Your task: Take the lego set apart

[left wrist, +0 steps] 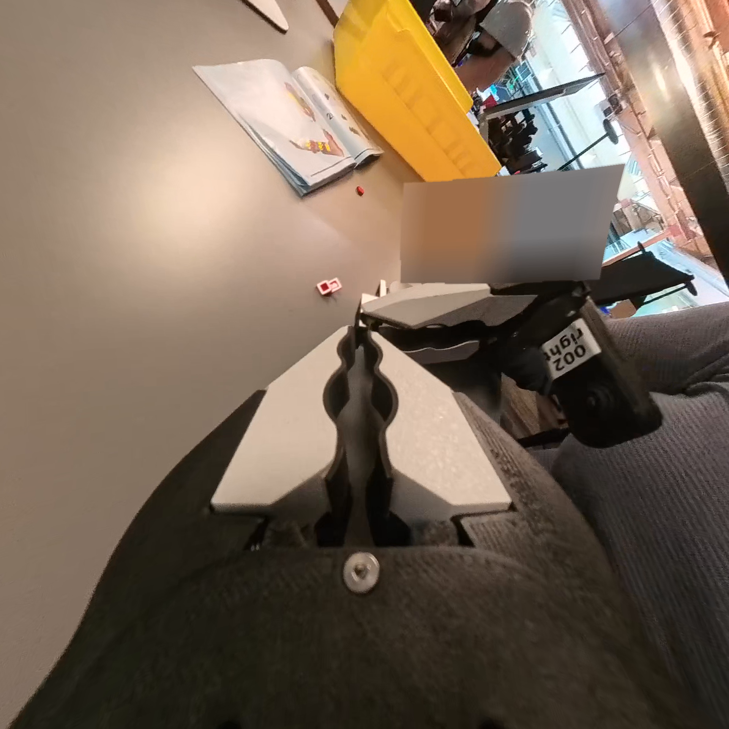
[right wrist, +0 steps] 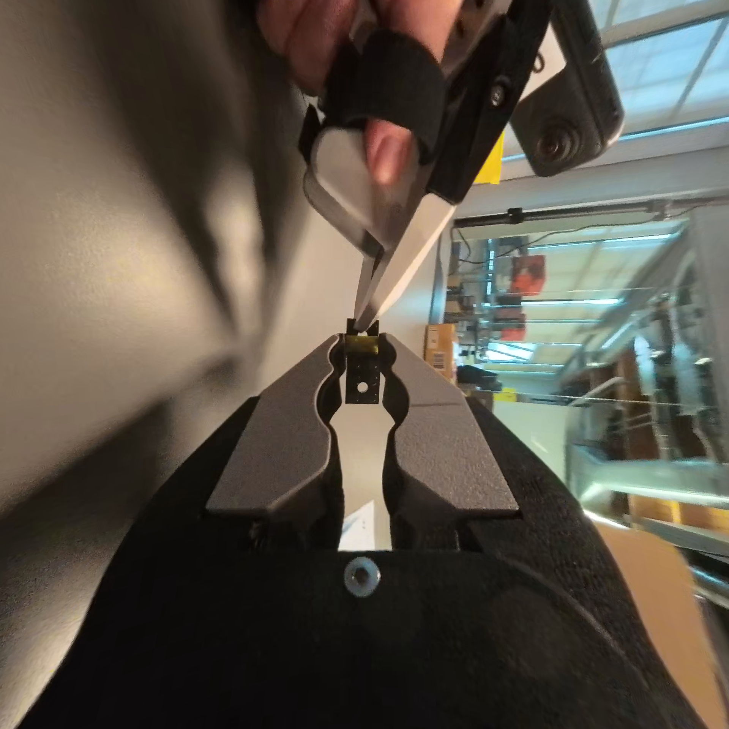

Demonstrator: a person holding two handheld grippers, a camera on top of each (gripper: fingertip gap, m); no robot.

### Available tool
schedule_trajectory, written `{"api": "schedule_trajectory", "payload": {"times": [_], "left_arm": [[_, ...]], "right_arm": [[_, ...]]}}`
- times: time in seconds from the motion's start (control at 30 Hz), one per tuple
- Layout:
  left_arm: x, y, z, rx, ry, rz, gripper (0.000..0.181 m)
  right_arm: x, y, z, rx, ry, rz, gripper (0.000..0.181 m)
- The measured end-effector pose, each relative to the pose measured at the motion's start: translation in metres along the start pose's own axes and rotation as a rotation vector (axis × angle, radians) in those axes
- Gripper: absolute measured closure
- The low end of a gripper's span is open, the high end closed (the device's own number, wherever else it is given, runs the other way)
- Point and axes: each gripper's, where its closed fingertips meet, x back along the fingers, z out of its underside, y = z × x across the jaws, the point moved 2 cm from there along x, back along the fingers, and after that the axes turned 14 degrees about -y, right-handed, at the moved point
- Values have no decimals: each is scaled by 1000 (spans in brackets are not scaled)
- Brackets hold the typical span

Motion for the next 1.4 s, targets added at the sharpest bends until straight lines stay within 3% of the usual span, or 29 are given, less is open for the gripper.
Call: {"api": "schedule_trajectory", "payload": {"times": [0.13, 0.23, 0.27, 0.33, 0.47, 0.57, 0.67, 0.73, 0.83, 0.9, 0.97, 1.07, 1.17, 1.27, 1.4], "left_arm": [[-7, -2, 6, -28, 28, -12, 179], [-10, -1, 9, -24, 47, -21, 179], [-6, 24, 7, -30, 35, -208, 181], [0, 30, -2, 0, 1, -200, 180], [0, 28, -3, -3, 6, -165, 180], [6, 13, -22, -50, -127, -88, 179], [35, -5, -58, -152, -315, -133, 179], [69, -13, -85, -265, -417, -254, 179], [149, 2, -123, -396, -508, -668, 178], [198, 20, -131, -404, -461, -912, 179], [233, 41, -127, -343, -379, -1066, 178], [253, 60, -123, -294, -346, -1108, 173], [261, 77, -111, -240, -298, -1168, 128], [256, 67, -115, -341, -403, -1136, 114], [255, 35, -115, -476, -599, -1076, 113]], "right_arm": [[7, 7, 1, 125, 0, 57, 168], [14, 10, -2, 116, -59, 89, 167], [21, 1, -14, 73, -159, 156, 168], [32, -14, -22, -44, -227, 215, 168], [30, -9, 4, -240, -198, 168, 167], [39, -30, 25, -387, -186, 299, 167], [50, -40, 45, -489, -174, 395, 167], [53, -44, 53, -534, -175, 432, 167], [51, -42, 59, -577, -164, 435, 167], [48, -40, 59, -577, -158, 419, 167], [45, -37, 57, -565, -151, 392, 167], [38, -35, 57, -547, -125, 347, 167], [30, -46, 48, -568, -138, 328, 167], [8, -75, 17, -694, -276, 267, 167], [-58, -120, -45, -877, -471, -32, 167]]}}
